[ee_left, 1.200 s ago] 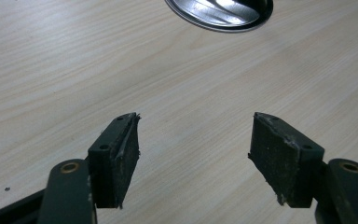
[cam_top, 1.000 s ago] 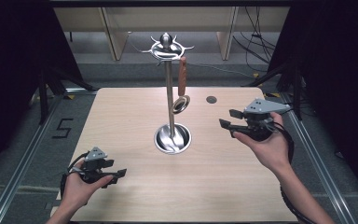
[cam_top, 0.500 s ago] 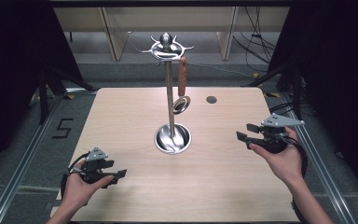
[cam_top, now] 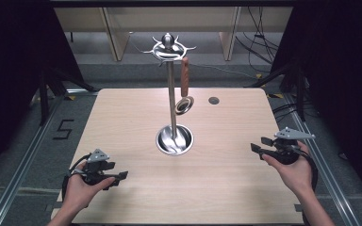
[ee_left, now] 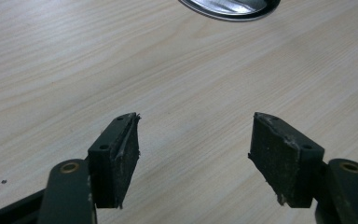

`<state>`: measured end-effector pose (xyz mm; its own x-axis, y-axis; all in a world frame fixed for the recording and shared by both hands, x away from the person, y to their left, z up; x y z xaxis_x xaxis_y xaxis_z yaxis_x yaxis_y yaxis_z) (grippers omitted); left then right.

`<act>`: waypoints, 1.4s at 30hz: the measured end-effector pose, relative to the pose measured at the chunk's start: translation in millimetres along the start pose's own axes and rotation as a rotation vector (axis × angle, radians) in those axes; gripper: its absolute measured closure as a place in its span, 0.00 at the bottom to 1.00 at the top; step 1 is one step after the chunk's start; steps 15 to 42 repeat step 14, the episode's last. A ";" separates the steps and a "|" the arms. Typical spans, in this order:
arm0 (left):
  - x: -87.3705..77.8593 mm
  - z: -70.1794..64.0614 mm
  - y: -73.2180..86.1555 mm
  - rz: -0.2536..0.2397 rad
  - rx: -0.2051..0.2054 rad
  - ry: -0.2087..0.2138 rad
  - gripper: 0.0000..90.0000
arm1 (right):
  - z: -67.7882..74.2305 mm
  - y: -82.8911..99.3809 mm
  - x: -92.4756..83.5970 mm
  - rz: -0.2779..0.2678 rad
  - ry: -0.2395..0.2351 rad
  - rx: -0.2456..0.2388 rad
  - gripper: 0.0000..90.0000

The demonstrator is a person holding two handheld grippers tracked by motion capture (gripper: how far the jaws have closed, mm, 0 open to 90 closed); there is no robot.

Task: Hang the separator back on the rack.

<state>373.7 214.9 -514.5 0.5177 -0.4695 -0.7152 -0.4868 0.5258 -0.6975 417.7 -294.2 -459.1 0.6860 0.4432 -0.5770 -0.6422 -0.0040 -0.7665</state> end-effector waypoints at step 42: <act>0.8 -1.7 -0.7 0.009 0.013 0.015 0.36 | -30.7 24.1 9.7 0.015 0.080 0.005 0.54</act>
Point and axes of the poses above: each handheld gripper's, and its own axes: x roughly forward along the jaws, y roughly out of its underside, z roughly to its left, the point moved 6 cm from there along x, roughly forward along the jaws, and after that the axes turned 14 degrees about x, right-handed, at the moved point
